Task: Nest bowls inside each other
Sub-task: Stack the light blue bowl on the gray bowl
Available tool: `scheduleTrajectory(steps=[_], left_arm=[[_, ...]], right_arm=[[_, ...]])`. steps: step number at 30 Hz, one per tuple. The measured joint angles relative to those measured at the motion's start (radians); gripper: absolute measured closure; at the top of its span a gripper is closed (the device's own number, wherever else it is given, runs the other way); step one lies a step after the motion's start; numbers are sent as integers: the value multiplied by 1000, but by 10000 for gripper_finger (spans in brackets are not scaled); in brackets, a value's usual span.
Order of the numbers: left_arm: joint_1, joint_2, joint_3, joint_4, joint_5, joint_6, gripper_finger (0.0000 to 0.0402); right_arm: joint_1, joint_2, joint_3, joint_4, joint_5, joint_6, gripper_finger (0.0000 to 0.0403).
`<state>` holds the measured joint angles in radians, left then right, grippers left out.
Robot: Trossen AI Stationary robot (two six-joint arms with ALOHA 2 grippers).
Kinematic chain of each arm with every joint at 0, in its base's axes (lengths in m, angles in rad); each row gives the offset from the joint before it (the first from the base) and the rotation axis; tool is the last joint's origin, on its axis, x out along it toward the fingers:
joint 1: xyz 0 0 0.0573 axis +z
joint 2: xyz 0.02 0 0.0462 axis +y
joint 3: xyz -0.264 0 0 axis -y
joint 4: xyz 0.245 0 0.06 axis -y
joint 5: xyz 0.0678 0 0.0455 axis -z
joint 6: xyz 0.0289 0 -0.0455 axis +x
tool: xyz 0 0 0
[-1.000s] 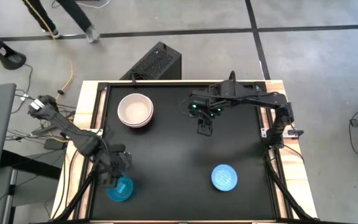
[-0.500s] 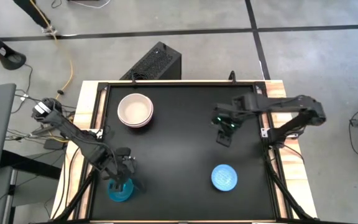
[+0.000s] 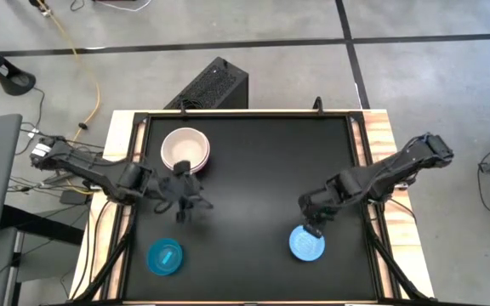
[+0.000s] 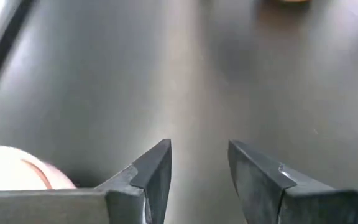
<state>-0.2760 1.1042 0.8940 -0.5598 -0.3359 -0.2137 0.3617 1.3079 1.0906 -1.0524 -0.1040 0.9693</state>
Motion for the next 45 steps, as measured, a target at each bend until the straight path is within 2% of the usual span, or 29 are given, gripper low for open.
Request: scheduleTrajectory(steps=[6, 11, 16, 23, 28, 31, 35, 36, 40, 45], left_arm=[[141, -1, 0, 84, 85, 136, 253], [212, -11, 0, 190, 159, 170, 253], [248, -16, 0, 302, 199, 199, 253], [257, -16, 0, 317, 200, 210, 253], [257, -16, 0, 346, 200, 183, 253], [256, -16, 0, 351, 217, 163, 253], [248, -16, 0, 350, 235, 123, 253], [246, -16, 0, 350, 234, 114, 253], [244, -16, 0, 351, 197, 17, 253], [267, -5, 0, 358, 111, -195, 253]], right_arm=[[102, 73, -32, 0, 27, 141, 148], [153, 140, -33, 12, 32, 205, 149], [169, 210, -33, 34, 46, 203, 149], [147, 314, -33, 69, 53, 145, 156], [127, 371, -32, 193, 41, 85, 206], [105, 382, -31, 203, 8, 75, 268], [71, 337, -31, 180, -9, 72, 373], [60, 320, -30, 182, 2, 75, 385], [-7, 245, -27, 179, 17, 81, 387], [-116, 171, 23, 206, 123, 84, 396]])
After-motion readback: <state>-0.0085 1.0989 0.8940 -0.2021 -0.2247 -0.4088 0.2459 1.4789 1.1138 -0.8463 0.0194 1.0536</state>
